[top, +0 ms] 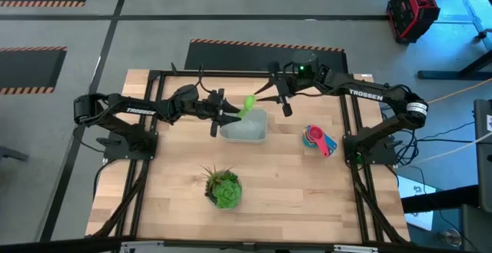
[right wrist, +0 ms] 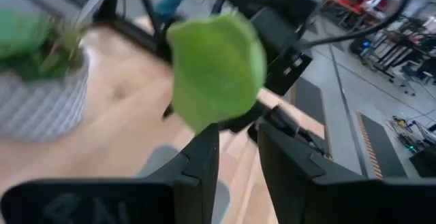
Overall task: Nest measuring cups in basket
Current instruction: Stack the green measuring cup on top of the the red measuring cup
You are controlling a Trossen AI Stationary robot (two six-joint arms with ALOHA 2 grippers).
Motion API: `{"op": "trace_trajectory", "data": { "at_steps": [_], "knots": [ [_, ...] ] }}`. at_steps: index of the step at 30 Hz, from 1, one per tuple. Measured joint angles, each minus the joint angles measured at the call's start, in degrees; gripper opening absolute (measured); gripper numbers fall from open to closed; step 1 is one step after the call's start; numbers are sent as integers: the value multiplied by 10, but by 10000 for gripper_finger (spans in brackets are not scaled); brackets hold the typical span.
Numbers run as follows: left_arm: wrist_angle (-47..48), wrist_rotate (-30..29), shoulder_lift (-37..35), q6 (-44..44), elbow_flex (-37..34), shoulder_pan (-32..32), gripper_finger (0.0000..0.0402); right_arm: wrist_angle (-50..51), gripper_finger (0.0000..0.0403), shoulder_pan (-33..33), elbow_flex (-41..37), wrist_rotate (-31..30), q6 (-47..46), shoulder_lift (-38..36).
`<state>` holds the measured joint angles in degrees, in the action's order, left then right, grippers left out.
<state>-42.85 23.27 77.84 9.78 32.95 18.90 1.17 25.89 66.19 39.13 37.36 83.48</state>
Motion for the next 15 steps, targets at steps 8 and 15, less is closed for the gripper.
{"op": "trace_trajectory", "data": {
  "at_steps": [8, 15],
  "knots": [
    [-11, 0, 0, -14, 0, 0, 137, -78, 108, -3, 0, 0, -135, 0],
    [-24, -1, 0, -14, 0, 0, 137, -74, 108, -19, 0, 0, -159, 0]
  ]
}}
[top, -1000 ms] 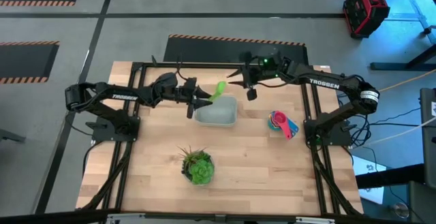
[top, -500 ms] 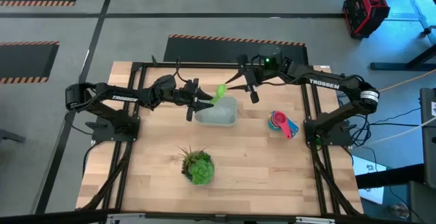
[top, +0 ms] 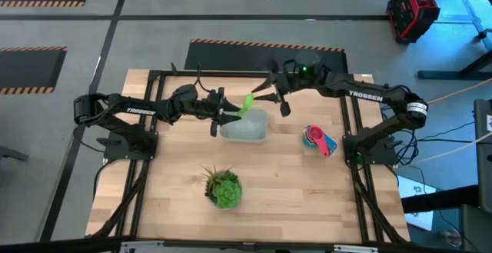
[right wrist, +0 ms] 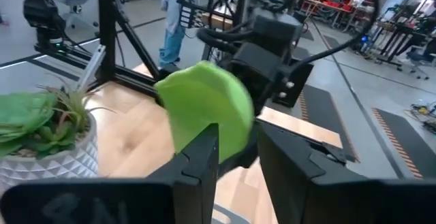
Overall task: Nest measuring cups in basket
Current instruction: Stack the green measuring cup on top of the the red measuring cup
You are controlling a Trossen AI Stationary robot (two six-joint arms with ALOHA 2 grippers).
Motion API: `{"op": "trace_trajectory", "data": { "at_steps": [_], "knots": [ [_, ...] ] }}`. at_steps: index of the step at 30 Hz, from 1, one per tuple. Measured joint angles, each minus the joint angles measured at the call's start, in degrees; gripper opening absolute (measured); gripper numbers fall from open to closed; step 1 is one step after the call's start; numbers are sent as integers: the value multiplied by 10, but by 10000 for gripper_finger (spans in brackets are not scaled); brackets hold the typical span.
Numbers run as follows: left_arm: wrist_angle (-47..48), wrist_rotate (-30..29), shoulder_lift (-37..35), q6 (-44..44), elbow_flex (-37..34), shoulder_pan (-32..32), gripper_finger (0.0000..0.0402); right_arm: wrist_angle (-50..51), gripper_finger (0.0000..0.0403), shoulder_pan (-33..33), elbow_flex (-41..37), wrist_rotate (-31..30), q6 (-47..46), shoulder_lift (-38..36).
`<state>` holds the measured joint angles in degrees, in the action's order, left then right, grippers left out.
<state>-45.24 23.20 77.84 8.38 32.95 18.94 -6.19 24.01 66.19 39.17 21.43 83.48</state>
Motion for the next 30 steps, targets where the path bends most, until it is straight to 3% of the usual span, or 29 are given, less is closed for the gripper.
{"op": "trace_trajectory", "data": {
  "at_steps": [20, 30],
  "knots": [
    [-20, 5, 0, -2, 0, 0, 137, -65, 108, -34, 0, -5, 13, 3],
    [-18, 1, 1, -2, -1, -5, 137, -75, 87, -52, 0, -62, 14, 17]
  ]
}}
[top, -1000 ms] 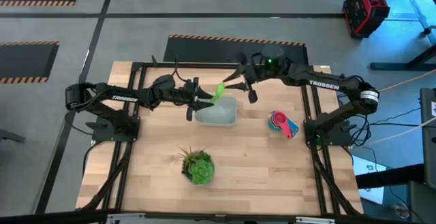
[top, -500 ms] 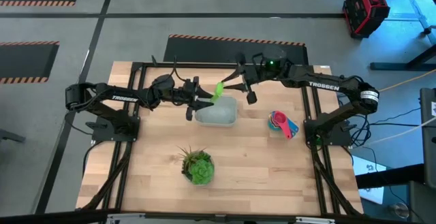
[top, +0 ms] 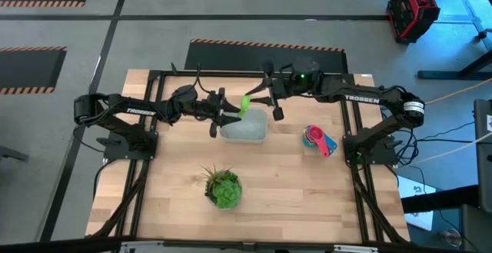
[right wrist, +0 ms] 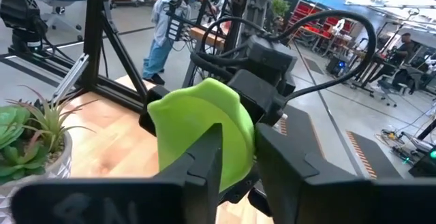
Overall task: Nest measuring cups in basket
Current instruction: Stack the green measuring cup on top of the the red measuring cup
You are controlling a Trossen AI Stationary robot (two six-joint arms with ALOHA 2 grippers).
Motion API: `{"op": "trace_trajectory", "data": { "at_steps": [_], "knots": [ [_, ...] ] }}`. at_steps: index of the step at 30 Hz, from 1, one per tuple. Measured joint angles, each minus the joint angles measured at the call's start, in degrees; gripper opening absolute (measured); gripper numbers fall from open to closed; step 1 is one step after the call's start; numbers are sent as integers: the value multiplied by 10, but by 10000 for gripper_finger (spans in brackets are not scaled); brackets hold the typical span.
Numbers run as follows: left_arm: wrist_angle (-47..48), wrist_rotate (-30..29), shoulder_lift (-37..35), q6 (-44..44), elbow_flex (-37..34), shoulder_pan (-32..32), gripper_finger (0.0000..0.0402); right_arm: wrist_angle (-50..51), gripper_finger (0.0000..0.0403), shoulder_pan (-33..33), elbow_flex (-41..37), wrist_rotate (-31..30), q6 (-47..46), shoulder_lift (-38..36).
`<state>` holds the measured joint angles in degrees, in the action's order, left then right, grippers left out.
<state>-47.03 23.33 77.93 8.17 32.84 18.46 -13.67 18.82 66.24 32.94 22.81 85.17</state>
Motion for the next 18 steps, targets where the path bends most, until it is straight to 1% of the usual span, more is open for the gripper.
{"op": "trace_trajectory", "data": {
  "at_steps": [7, 8, 18],
  "knots": [
    [-3, -15, 0, -23, 0, -11, 137, -5, 18, 0, 0, -4, 2, 0],
    [-3, -19, 0, -24, 0, -13, 137, -6, 13, 0, 0, -6, 2, 0],
    [-2, -31, 0, -26, 0, -14, 137, -4, 12, 0, 0, -19, -1, 0]
  ]
}}
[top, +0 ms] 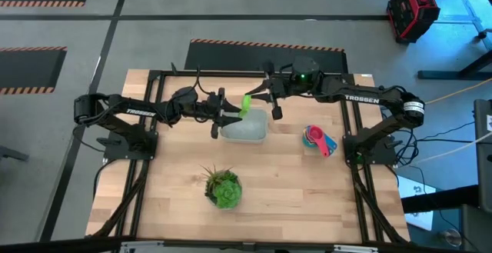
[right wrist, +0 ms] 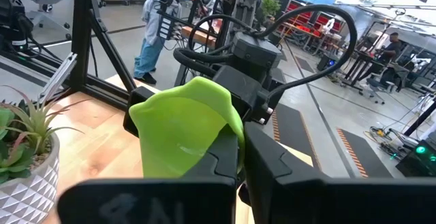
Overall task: Nest measuring cups in basket
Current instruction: Stack the green measuring cup on top of the the red measuring cup
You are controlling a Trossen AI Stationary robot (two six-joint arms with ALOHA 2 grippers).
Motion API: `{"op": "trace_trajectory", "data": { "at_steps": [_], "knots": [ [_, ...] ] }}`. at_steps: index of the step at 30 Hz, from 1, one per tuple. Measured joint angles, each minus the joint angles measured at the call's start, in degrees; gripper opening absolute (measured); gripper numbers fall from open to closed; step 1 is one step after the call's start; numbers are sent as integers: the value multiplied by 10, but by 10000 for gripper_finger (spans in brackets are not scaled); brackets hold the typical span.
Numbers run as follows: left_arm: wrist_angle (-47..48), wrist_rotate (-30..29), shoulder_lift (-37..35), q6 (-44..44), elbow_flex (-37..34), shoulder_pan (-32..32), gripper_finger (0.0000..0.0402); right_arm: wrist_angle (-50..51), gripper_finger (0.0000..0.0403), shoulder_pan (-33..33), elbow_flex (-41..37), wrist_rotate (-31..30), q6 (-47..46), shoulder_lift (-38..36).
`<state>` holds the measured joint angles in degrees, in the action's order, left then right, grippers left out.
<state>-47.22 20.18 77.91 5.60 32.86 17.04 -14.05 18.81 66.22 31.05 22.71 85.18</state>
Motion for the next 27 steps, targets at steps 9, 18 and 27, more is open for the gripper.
{"op": "trace_trajectory", "data": {
  "at_steps": [9, 18, 27],
  "knots": [
    [2, -27, 0, 37, 0, 0, 137, 2, 12, 0, 0, -49, -6, 0],
    [21, -80, -1, 45, 0, 1, 137, 41, 12, 20, 0, -111, -51, -1],
    [24, -124, 0, 46, 0, 1, 137, 79, 11, 45, 0, -112, -74, -2]
  ]
}}
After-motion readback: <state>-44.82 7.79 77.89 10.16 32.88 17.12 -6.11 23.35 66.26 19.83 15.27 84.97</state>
